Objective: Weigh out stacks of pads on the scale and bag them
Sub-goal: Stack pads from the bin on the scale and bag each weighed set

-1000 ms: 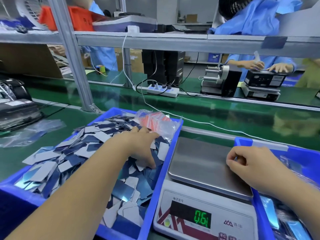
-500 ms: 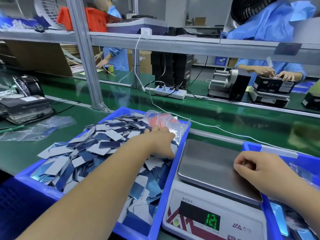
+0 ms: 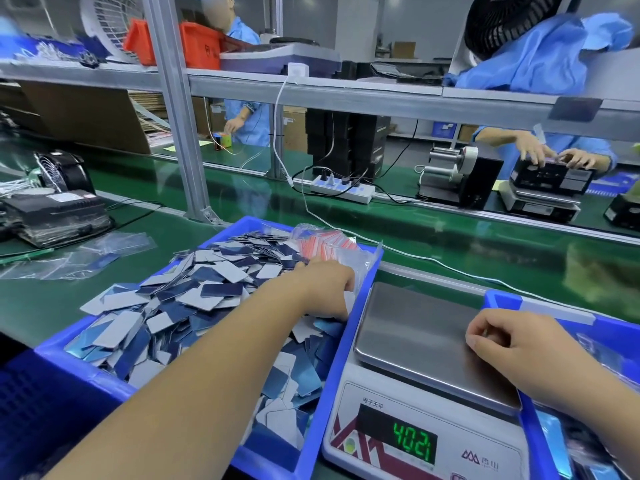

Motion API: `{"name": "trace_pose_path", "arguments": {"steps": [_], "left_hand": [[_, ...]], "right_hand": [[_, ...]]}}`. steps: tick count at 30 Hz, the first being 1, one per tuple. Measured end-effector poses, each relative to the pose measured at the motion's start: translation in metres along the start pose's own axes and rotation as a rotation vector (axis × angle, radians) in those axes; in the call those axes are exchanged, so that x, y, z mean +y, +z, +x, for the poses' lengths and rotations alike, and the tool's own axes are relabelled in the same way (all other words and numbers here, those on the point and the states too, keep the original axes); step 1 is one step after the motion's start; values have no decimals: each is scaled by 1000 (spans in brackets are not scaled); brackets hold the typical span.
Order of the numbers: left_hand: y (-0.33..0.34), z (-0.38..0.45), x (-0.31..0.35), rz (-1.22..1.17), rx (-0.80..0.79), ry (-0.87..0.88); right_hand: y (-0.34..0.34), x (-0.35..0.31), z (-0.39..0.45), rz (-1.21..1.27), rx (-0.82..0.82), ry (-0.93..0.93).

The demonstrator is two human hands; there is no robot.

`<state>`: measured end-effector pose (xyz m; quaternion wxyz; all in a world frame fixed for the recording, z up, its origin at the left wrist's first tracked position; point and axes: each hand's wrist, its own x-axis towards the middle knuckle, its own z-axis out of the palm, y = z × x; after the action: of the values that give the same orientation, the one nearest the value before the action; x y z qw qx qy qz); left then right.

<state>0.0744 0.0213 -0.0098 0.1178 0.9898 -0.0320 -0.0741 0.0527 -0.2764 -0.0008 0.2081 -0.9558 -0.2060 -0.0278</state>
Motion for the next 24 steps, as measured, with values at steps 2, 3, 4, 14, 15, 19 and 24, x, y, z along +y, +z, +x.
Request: {"name": "trace_pose_path", "arguments": {"steps": [2,3,4,14,15,19,24], "left_hand": [[0,-4,-3,-106,5,27],[0,-6,-4,-123,15,40],[-1,-9,-5,-124,34,45],[-23,-45,-35,-289,51,23],[-24,-50,-35,-280,17,16],[-16,-59,-26,-55,-45,36],[-13,-62,-15,92,-75,23]], "right_hand": [[0,0,0,5,-5,2],[0,0,0,7,-7,2],[0,0,0,9,-8,4],[0,1,0,11,-26,-5],[0,1,0,8,-28,-10],[0,-1,0,10,-30,-13],[1,1,1,13,-29,21]]}}
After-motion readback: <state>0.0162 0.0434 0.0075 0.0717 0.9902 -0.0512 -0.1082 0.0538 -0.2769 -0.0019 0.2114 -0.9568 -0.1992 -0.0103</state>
